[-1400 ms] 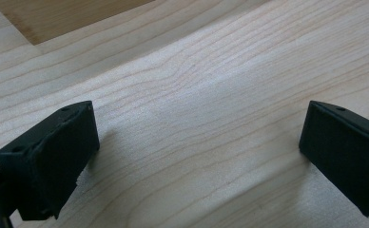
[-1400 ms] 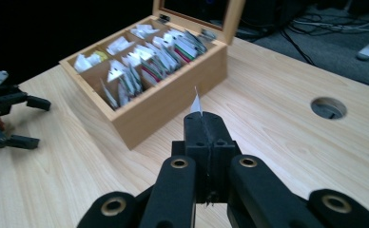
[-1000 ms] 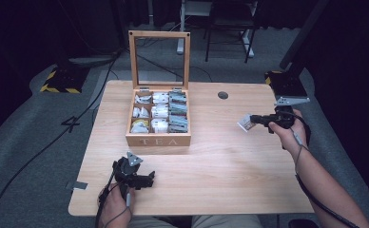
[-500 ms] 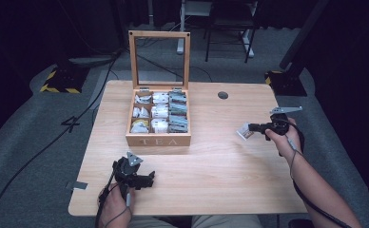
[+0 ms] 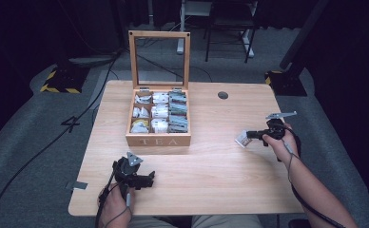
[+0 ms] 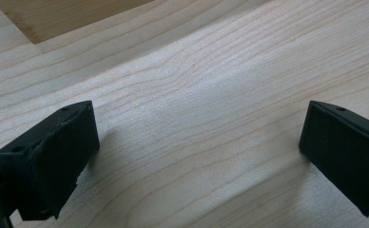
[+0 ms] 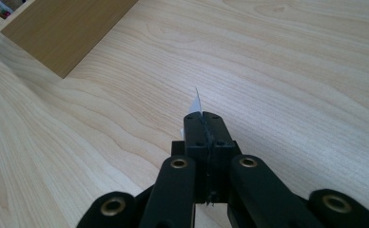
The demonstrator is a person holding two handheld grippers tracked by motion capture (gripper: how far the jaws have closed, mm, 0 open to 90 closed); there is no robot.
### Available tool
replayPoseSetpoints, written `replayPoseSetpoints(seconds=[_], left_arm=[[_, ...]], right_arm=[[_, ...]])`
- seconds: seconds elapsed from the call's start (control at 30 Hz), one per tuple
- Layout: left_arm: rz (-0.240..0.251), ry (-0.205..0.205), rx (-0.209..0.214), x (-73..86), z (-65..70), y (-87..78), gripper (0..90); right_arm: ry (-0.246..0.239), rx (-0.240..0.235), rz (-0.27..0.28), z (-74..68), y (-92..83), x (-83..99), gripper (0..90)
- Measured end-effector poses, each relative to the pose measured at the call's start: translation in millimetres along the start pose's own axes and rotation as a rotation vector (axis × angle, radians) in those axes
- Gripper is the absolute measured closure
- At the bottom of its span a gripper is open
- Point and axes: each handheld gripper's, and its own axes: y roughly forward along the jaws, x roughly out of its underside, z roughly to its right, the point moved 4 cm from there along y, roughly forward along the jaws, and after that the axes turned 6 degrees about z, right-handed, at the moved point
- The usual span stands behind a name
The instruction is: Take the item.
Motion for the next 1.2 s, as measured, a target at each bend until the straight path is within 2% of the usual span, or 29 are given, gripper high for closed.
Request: replayPoseSetpoints(seconds=[0.27,0.33,0.4,0.47,0.6,0.67,0.77,0.93,1.1,1.2], left_arm=[[0.000,0.001,0.000,0.0,0.0,0.0,0.0],[0.000,0.000,0.000,0.0,0.0,0.0,0.0],[0.000,0.000,0.000,0.0,0.0,0.0,0.0],[0.000,0.000,0.000,0.0,0.0,0.0,0.0],[0.000,0.002,-0.001,0.0,-0.2,0.0,0.0],[0.000,0.001,0.000,0.0,-0.1,0.0,0.0],[0.000,0.003,-0.001,0.0,-0.2,-0.1,0.0],[0.000,0.000,0.000,0.0,0.0,0.0,0.0],[-0.001,0.003,-0.001,0.0,-0.2,-0.1,0.0],[0.000,0.000,0.000,0.0,0.0,0.0,0.0]], right_arm=[[0.022,0.011,-0.015,3.5,0.8,1.8,87.6],[0.023,0.022,-0.005,4.7,1.6,2.1,76.6],[0.030,0.034,0.023,7.0,3.4,2.1,62.1],[0.033,0.047,0.055,9.2,4.1,1.7,52.4],[0.002,0.097,0.085,12.0,0.9,-0.6,46.5],[0.001,0.098,0.099,9.6,-3.4,-3.4,46.2],[-0.021,0.082,0.120,1.9,-10.9,-9.0,45.7],[-0.072,0.036,0.155,-22.2,-26.7,-15.5,45.1],[-0.106,-0.014,0.170,-47.6,-40.9,-12.3,45.9],[-0.106,-0.038,0.167,-55.6,-44.1,-7.8,46.6]])
